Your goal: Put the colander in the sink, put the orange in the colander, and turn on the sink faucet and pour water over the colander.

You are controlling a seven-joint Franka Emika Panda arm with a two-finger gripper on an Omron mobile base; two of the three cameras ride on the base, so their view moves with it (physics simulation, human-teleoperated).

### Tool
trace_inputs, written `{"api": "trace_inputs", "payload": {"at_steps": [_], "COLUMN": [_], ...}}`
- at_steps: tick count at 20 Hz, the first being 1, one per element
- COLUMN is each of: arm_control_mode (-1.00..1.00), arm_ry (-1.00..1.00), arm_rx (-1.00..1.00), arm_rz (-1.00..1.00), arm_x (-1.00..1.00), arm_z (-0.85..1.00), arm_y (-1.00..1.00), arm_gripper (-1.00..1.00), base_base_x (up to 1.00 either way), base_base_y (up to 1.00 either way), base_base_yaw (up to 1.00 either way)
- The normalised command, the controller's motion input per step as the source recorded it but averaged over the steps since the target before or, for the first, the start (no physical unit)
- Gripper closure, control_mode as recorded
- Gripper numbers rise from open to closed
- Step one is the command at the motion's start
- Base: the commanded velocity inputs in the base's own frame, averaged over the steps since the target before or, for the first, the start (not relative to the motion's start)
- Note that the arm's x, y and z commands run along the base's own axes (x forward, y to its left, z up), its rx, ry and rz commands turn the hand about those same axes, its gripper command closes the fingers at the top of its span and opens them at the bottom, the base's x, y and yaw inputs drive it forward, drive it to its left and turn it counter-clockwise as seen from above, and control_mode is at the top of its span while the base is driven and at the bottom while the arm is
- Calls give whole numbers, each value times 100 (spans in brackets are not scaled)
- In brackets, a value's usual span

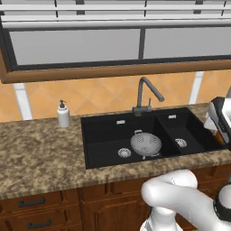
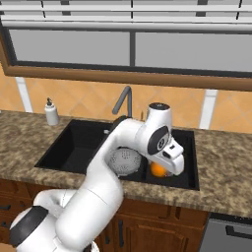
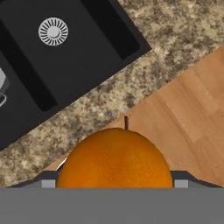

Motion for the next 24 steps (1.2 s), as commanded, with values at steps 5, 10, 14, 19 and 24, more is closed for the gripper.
{"api": "trace_inputs", "payload": {"at_steps": [5,10,14,19,24], "arm_control_mode": [-100,-100,-100,-100,-100], "arm_ry": [0,-2,-1,0,-5], "arm_rx": [-5,-8,-8,-5,-5], "arm_rz": [0,0,0,0,0], "arm_x": [-33,-9,0,2,33], "arm_z": [43,18,4,0,0], "arm_y": [100,100,100,100,100], "arm_gripper": [100,100,100,100,100], "base_base_x": [0,0,0,0,0], "base_base_y": [0,0,0,0,0], "base_base_yaw": [0,0,0,0,0]}}
